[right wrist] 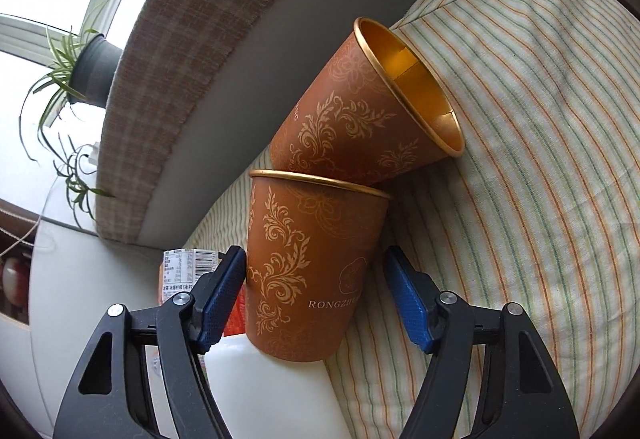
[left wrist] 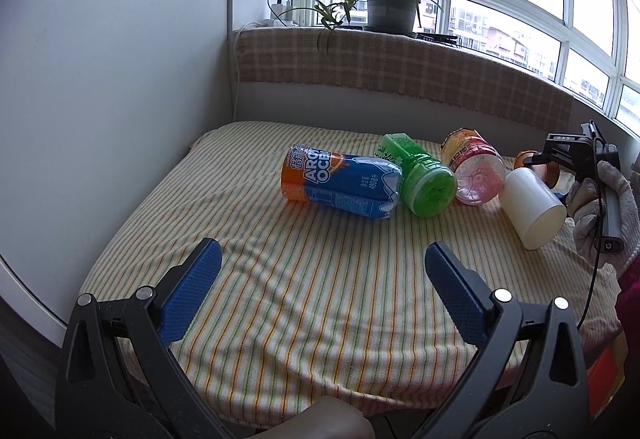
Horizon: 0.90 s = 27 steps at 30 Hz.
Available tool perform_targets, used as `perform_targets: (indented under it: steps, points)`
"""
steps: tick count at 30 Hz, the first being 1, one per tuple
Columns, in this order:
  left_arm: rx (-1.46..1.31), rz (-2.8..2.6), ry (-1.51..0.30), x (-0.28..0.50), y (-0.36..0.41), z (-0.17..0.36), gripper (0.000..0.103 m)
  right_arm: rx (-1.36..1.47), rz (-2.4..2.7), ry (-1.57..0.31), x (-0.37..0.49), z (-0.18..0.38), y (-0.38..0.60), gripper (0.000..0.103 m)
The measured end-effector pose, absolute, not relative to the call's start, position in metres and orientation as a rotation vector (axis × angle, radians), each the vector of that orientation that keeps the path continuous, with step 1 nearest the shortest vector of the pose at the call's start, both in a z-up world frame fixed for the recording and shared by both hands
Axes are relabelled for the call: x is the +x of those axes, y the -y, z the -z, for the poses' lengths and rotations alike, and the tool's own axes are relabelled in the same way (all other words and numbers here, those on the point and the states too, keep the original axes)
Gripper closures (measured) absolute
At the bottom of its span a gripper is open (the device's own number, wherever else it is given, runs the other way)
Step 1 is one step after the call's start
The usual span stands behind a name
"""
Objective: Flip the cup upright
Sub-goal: 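Move the right tool to the sideways orange cup and close on it, then lift the orange cup with the right tool, turning it rim up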
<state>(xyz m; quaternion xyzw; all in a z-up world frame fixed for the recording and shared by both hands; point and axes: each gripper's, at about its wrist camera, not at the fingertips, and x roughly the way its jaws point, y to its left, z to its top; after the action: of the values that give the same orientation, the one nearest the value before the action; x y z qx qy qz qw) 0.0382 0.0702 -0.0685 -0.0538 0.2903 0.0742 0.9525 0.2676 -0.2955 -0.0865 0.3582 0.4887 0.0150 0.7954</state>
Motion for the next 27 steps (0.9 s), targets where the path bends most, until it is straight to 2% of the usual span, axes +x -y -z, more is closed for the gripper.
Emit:
perform_targets:
  steps: [2,27]
  points:
    - [-0.106,-0.149,-0.59,0.039,-0.069,0.069,0.0,0.779,-0.047,-1.053,0.268,0.088,0.296,0.041]
    - [-0.106,-0.11,-0.584,0.038,-0.061,0.067,0.0,0.716,-0.06,-1.014,0.244,0.067,0.302,0.041]
